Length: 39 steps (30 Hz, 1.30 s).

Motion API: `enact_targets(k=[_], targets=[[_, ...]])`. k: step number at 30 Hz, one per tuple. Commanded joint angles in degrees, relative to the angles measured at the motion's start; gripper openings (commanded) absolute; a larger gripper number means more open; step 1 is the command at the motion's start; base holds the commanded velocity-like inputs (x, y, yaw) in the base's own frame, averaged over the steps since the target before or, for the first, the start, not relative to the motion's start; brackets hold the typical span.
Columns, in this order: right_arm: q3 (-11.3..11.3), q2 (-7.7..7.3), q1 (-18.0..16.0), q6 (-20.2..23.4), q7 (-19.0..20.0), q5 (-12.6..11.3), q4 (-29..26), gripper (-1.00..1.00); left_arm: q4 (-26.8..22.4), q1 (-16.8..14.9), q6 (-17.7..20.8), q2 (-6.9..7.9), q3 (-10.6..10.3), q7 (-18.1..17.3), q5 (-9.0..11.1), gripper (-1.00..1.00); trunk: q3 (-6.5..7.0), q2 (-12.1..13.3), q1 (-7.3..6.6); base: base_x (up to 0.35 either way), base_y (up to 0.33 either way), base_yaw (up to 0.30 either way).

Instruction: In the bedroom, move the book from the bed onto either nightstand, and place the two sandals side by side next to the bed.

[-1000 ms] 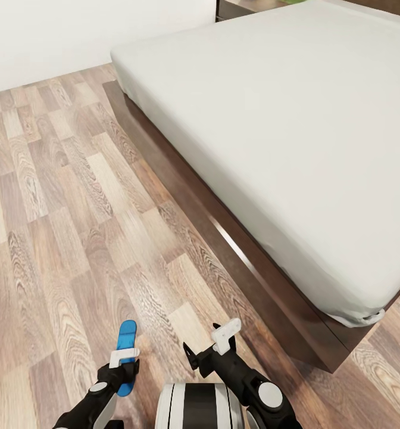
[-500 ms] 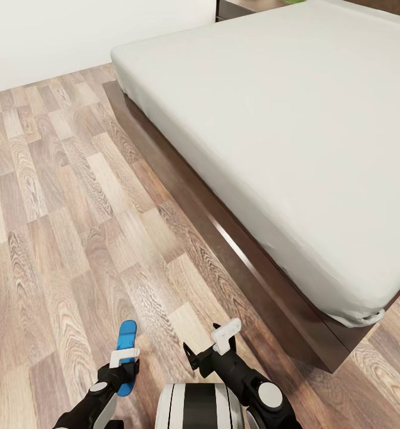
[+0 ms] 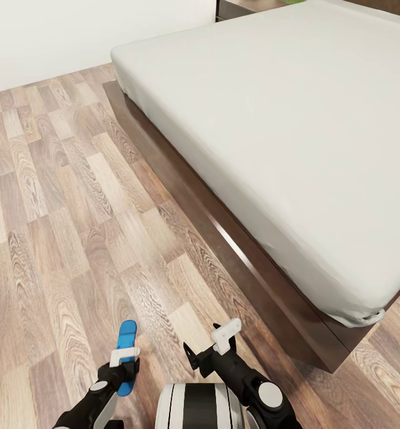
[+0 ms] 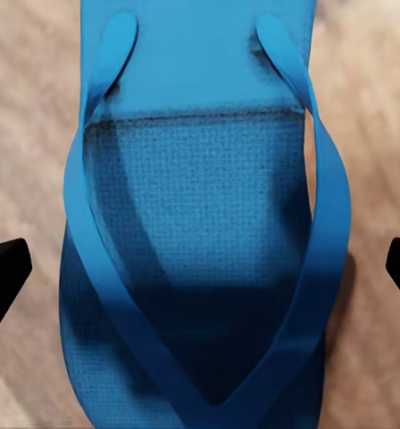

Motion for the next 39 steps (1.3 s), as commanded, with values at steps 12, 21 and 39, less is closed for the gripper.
enact_targets(k=[12,21,39], targets=[[-0.1,0.02,0.0,0.3,0.2,0.1,-0.1,1.0,-0.1,-0.1,-0.2,0.12,-0.2,0.1,0.4,1.0,-0.03,0.0,-0.01,0.0,0.0,0.0],[-0.1,0.02,0.0,0.3,0.2,0.1,-0.1,1.0,-0.2,-0.1,-0.3,0.17,-0.2,0.1,0.4,1.0,-0.47,0.0,0.04,0.0,0.0,0.0],[0.0,0.02,0.0,0.3,0.2,0.1,0.0,1.0,-0.3,-0.1,-0.3,0.22,-0.3,0.1,0.4,1.0,-1.36,-0.1,0.15,0.0,0.0,0.0]])
